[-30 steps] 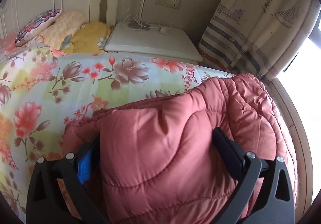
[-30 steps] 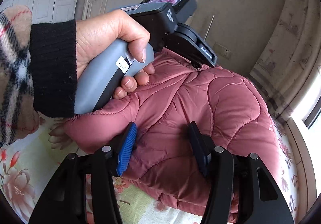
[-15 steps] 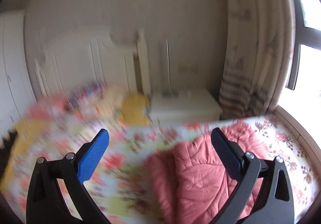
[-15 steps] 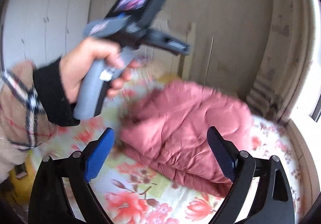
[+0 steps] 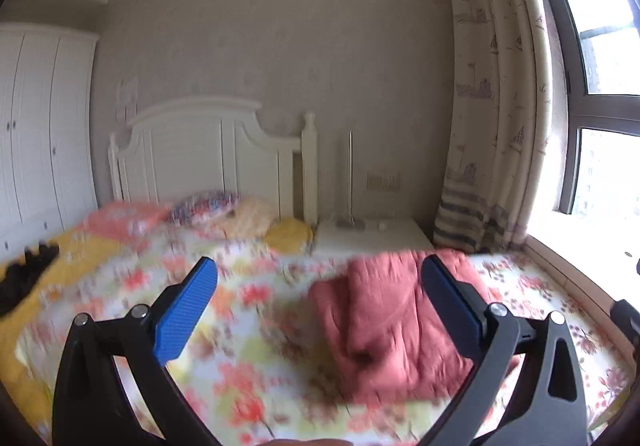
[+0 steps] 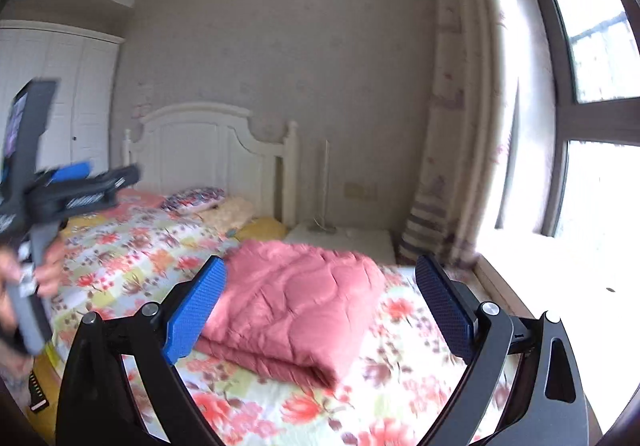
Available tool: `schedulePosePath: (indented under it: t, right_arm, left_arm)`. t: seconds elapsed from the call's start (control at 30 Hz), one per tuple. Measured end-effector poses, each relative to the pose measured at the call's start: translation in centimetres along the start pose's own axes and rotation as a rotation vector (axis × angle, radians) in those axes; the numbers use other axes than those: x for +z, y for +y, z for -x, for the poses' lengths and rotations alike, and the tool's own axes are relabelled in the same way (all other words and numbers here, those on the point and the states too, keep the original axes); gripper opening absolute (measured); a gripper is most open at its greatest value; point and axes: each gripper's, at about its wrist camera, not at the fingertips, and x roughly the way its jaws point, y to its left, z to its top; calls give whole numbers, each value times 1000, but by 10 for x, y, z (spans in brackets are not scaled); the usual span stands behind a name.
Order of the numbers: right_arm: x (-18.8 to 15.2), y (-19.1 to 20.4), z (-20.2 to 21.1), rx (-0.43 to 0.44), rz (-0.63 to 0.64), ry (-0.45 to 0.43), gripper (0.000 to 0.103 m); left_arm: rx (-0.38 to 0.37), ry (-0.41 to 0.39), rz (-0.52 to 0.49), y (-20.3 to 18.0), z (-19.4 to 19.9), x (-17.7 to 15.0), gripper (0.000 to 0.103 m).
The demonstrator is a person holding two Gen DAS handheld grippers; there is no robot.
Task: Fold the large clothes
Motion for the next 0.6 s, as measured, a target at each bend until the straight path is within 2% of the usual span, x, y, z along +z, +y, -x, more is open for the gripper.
schedulePosePath:
  t: [0.13, 0.27, 0.4, 0.6]
  right_arm:
    - [-22, -11, -7, -6, -34, 78, 92]
    - [-41, -22, -20, -4, -101, 152, 92]
    - [-51, -25, -30, 4, -144, 194, 92]
    - [-59, -11, -37, 24, -113, 223, 92]
  left_arm:
    - [-12, 80, -16, -14, -4, -46, 101]
    - [-25, 156, -56, -30, -15, -72, 101]
    - [-29, 182, -86, -39, -20, -85, 101]
    - [-24, 184, -87, -38, -17, -90, 101]
